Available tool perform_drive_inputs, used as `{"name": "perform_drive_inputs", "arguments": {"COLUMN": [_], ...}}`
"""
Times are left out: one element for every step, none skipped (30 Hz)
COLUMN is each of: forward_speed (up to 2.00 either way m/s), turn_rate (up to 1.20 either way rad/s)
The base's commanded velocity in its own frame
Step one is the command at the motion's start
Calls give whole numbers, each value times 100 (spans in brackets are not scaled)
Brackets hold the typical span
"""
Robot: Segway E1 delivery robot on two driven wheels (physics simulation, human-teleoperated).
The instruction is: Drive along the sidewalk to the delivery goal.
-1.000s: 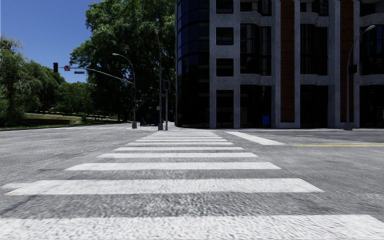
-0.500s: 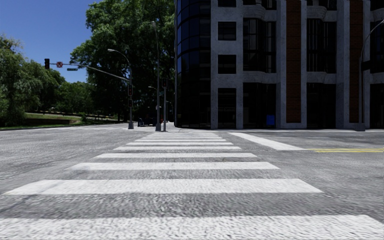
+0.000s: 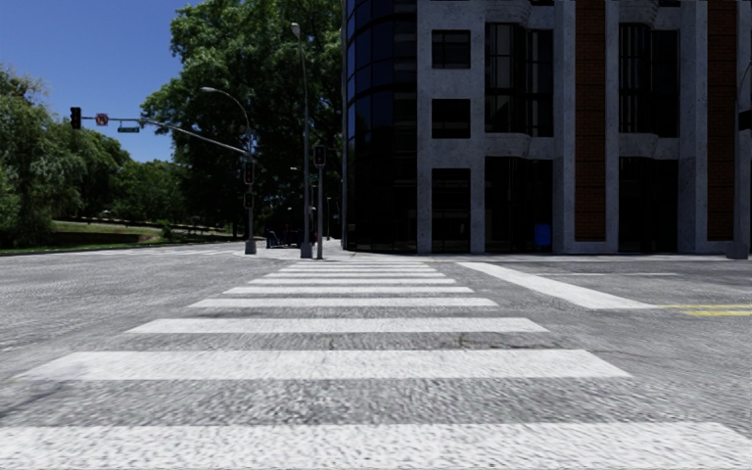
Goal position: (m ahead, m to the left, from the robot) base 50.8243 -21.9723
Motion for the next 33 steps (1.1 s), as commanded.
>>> {"name": "perform_drive_inputs", "arguments": {"forward_speed": [199, 199, 200, 200, 200, 200, 200, 200, 200, 200, 200, 200, 200, 200, 200, 200, 200, 200, 200, 200, 200, 200, 200, 200, 200, 200, 200, 200, 200, 200, 200, 200, 200], "turn_rate": [0, 0, 0, 0, 0, 0, 0, 0, 0, 0, 0, 0, 0, 0, 0, 0, 0, 0, 0, 0, 0, 0, 0, 0, 0, 0, 0, 0, 0, 0, 0, 0, 0]}}
